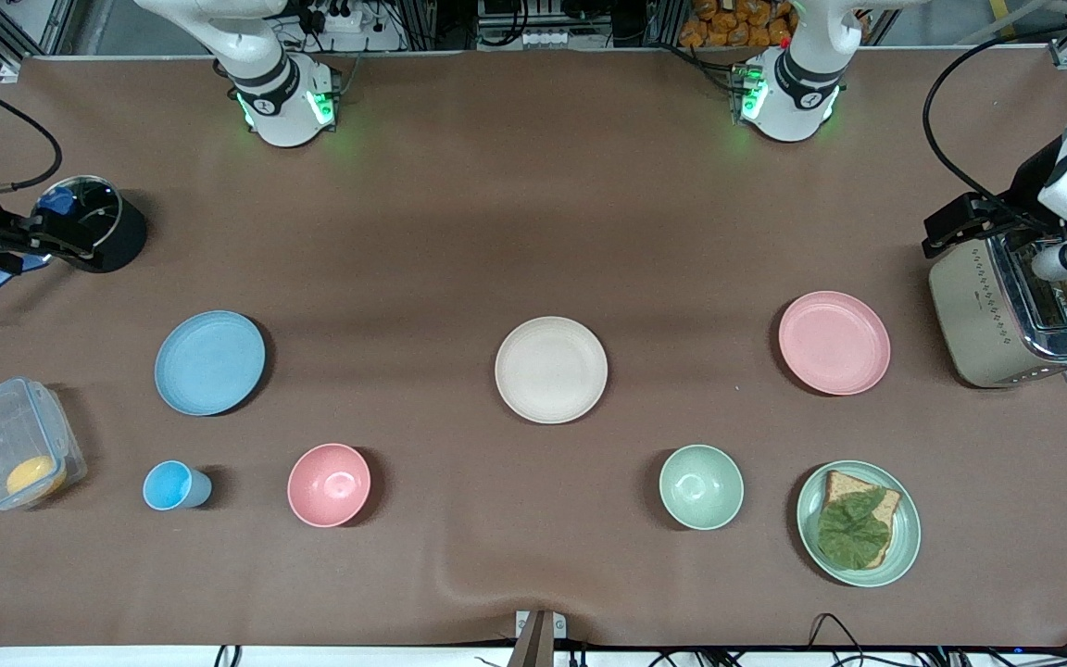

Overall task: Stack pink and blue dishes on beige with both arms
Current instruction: 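Reach the left gripper to the pink plate while the right gripper reaches the blue plate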

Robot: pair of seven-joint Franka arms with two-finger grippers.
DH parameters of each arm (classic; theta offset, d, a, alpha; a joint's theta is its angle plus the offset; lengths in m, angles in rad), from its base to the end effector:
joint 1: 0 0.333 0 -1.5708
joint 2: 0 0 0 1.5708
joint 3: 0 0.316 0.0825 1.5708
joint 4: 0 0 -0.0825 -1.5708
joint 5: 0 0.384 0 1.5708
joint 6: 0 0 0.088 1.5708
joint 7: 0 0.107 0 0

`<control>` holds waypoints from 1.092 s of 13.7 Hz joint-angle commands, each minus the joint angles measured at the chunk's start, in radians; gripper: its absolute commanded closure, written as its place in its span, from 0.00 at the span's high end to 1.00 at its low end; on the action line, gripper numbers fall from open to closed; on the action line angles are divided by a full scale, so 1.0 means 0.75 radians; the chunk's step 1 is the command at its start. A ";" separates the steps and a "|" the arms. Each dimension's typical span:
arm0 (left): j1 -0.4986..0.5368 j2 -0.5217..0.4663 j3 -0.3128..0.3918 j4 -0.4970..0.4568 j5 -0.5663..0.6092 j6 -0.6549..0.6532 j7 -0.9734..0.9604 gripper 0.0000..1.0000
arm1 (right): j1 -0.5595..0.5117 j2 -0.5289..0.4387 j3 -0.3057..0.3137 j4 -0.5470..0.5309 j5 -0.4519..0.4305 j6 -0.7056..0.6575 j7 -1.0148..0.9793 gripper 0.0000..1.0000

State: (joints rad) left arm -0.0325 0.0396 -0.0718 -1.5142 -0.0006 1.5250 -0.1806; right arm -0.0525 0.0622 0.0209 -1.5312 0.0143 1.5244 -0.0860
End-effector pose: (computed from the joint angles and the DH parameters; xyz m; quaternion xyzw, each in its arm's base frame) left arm 0.5594 -0.0578 0.6251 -0.9992 -0.0381 0.0144 0.0003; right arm 0.5679 -0.0167 0.6043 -0.9990 -0.0273 0.0340 0.0098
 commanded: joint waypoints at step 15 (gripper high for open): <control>0.252 0.113 -0.005 -0.719 0.203 0.751 0.045 1.00 | 0.007 -0.013 0.019 -0.018 -0.007 -0.049 -0.008 1.00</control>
State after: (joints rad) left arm 0.1166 0.1966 -0.0632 -1.8887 0.1359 1.9487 -0.1547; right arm -0.0520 0.0623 0.0248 -1.5326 0.0145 1.5002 -0.0864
